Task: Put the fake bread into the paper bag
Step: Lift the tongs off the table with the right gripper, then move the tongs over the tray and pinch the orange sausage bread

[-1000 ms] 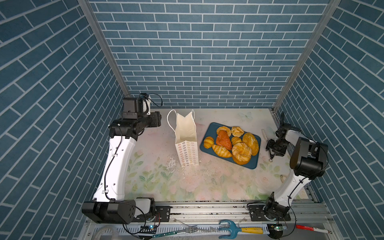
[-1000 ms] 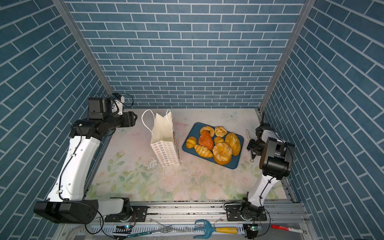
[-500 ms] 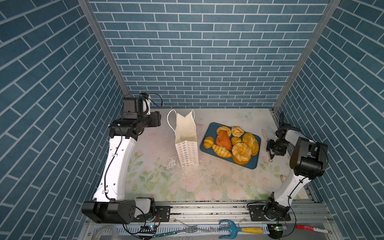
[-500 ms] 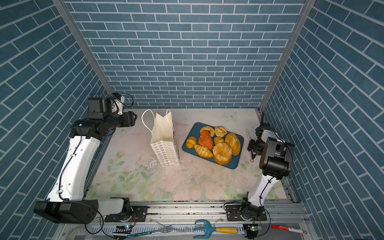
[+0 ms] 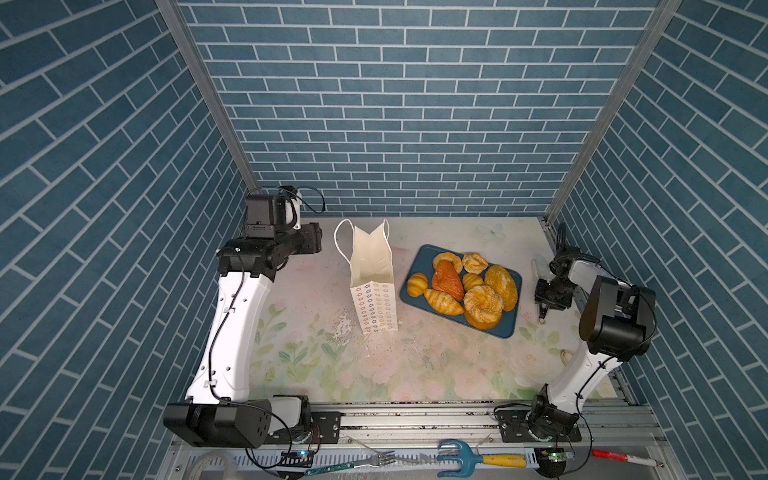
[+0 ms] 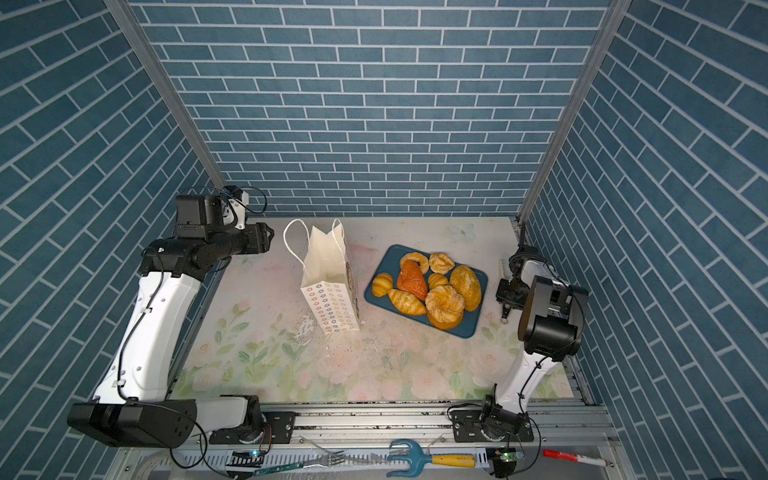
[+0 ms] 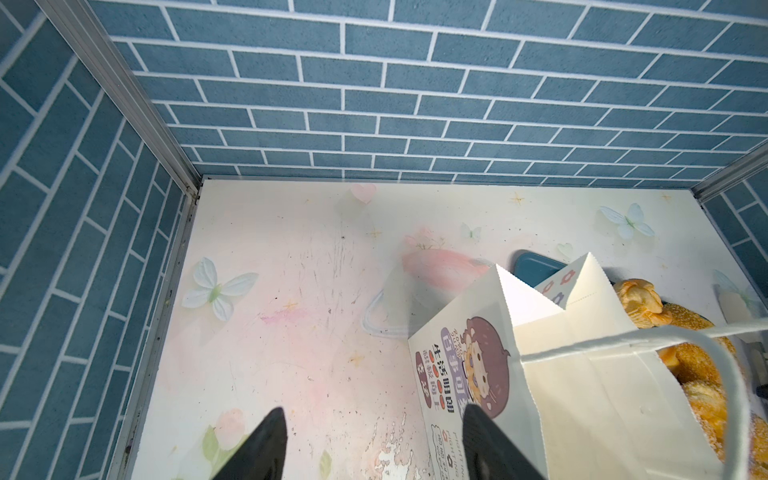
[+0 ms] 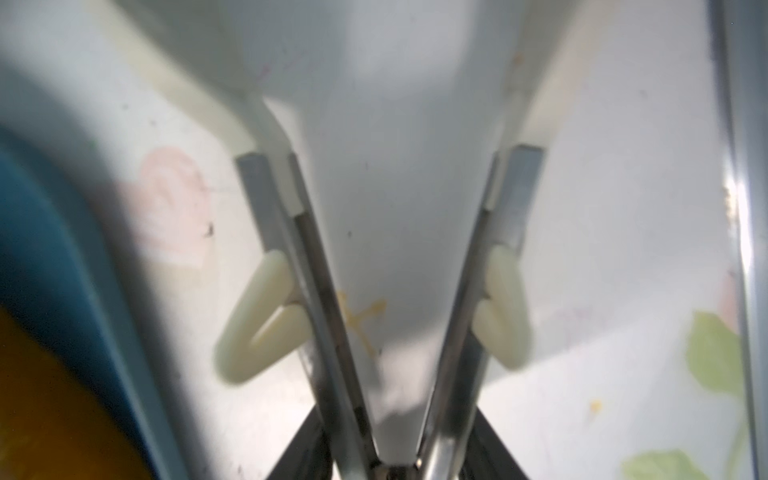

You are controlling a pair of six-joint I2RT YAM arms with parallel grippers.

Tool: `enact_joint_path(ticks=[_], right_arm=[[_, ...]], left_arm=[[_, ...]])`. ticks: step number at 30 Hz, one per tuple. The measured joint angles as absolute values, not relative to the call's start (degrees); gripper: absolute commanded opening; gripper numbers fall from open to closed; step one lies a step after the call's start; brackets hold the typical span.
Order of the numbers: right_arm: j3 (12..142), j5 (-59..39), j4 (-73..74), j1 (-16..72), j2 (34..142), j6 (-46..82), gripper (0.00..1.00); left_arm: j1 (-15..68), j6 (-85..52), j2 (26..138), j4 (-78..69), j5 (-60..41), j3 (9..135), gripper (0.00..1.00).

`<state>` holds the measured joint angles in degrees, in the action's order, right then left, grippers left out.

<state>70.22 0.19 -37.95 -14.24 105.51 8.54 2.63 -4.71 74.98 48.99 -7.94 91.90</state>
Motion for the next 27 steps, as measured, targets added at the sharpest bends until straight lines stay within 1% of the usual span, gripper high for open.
enact_joint_path(ticks=[6,11,20,27], right_arm=[[71.57,0.19,-40.53,-13.58,96.60,8.51,0.48],[75.26,0.23,-45.06,-12.23,91.68,8.19,0.50],[77.97,0.14,-52.38,-11.40,84.95,6.35,0.49],[86.15,-1.28,-59.75,-8.03,80.38,5.63,0.48]], left_arm=[[2.63,-5.34,73.25,48.93,-8.45,91.59,0.69],[2.63,-5.76,72.60,48.97,-9.50,91.53,0.69],[2.63,-6.17,72.60,49.25,-10.57,91.53,0.70],[2.63,-6.74,72.60,51.20,-10.94,92.12,0.73]])
